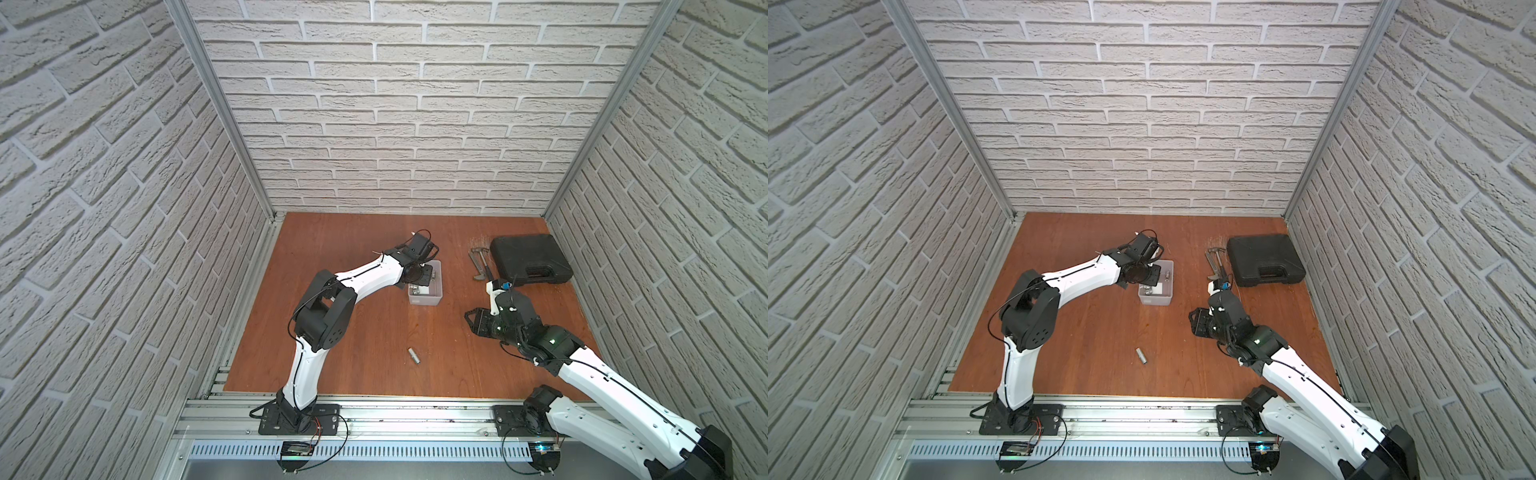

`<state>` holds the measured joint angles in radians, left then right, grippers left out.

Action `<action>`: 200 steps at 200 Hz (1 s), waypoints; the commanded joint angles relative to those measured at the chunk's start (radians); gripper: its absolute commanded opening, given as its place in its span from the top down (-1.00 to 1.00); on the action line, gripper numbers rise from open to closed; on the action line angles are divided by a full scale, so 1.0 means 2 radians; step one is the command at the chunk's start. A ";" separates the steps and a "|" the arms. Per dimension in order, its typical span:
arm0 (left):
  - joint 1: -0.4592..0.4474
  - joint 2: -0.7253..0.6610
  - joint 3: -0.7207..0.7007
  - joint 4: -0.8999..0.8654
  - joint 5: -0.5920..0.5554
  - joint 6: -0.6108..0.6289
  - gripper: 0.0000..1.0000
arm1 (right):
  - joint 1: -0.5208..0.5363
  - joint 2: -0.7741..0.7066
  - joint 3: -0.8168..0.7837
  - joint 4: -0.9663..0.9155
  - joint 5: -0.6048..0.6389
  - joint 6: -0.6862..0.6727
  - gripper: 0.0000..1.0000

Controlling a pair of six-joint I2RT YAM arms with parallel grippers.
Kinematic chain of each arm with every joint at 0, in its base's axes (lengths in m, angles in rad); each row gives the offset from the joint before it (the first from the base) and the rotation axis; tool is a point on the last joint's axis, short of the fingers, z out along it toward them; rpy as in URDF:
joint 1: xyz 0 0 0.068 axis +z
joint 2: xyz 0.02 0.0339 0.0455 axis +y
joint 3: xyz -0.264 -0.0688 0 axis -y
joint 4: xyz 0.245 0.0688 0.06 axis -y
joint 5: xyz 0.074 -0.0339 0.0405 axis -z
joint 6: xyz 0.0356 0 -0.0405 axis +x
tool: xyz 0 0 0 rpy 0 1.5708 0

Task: Put the socket on the desktop into the storage box
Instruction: Place the socket head in the storage box.

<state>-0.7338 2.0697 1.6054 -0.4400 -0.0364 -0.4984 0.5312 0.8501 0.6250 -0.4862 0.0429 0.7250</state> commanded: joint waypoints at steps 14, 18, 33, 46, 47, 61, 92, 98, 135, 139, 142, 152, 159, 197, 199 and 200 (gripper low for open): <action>0.003 0.000 0.004 0.023 0.005 -0.002 1.00 | 0.000 0.009 -0.010 0.026 -0.003 -0.008 0.13; 0.003 0.001 0.003 0.023 0.006 -0.002 1.00 | 0.000 0.009 -0.011 0.026 -0.002 -0.008 0.14; 0.004 0.001 0.003 0.023 0.004 -0.002 1.00 | 0.000 0.009 -0.015 0.031 -0.005 -0.005 0.14; 0.003 0.000 0.001 0.024 0.004 -0.004 1.00 | 0.000 0.008 -0.017 0.031 -0.006 -0.006 0.14; 0.003 0.000 0.001 0.025 0.004 -0.004 1.00 | 0.000 0.008 -0.017 0.031 -0.006 -0.006 0.14; 0.003 0.000 -0.001 0.028 0.007 -0.004 1.00 | 0.000 0.007 -0.018 0.031 -0.004 -0.006 0.13; 0.004 0.001 -0.002 0.029 0.006 -0.006 1.00 | 0.000 0.006 -0.021 0.034 -0.008 -0.004 0.14; 0.004 0.001 -0.002 0.029 0.006 -0.006 1.00 | 0.000 0.007 -0.021 0.033 -0.008 -0.004 0.14; 0.005 0.002 -0.001 0.029 0.005 -0.005 1.00 | 0.000 0.009 -0.029 0.043 -0.016 0.002 0.14; 0.005 0.003 -0.002 0.028 0.005 -0.005 1.00 | 0.000 0.009 -0.028 0.042 -0.016 0.001 0.14; 0.005 0.002 -0.002 0.028 0.005 -0.006 1.00 | 0.000 0.010 -0.027 0.041 -0.015 0.001 0.14; 0.005 0.003 -0.002 0.029 0.006 -0.005 1.00 | 0.000 0.011 -0.026 0.041 -0.015 0.000 0.14; 0.005 0.003 -0.002 0.029 0.006 -0.005 1.00 | 0.000 0.011 -0.026 0.041 -0.015 0.000 0.14; 0.005 0.001 -0.001 0.031 0.010 -0.005 1.00 | 0.000 0.014 -0.026 0.044 -0.016 0.000 0.14; 0.005 0.001 -0.002 0.032 0.011 -0.006 1.00 | 0.000 0.014 -0.026 0.043 -0.016 0.000 0.14; 0.005 0.001 -0.002 0.032 0.011 -0.006 1.00 | 0.000 0.014 -0.027 0.043 -0.017 0.000 0.14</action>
<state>-0.7330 2.0697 1.6051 -0.4110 -0.0311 -0.5014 0.5312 0.8738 0.5777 -0.4370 0.0174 0.7254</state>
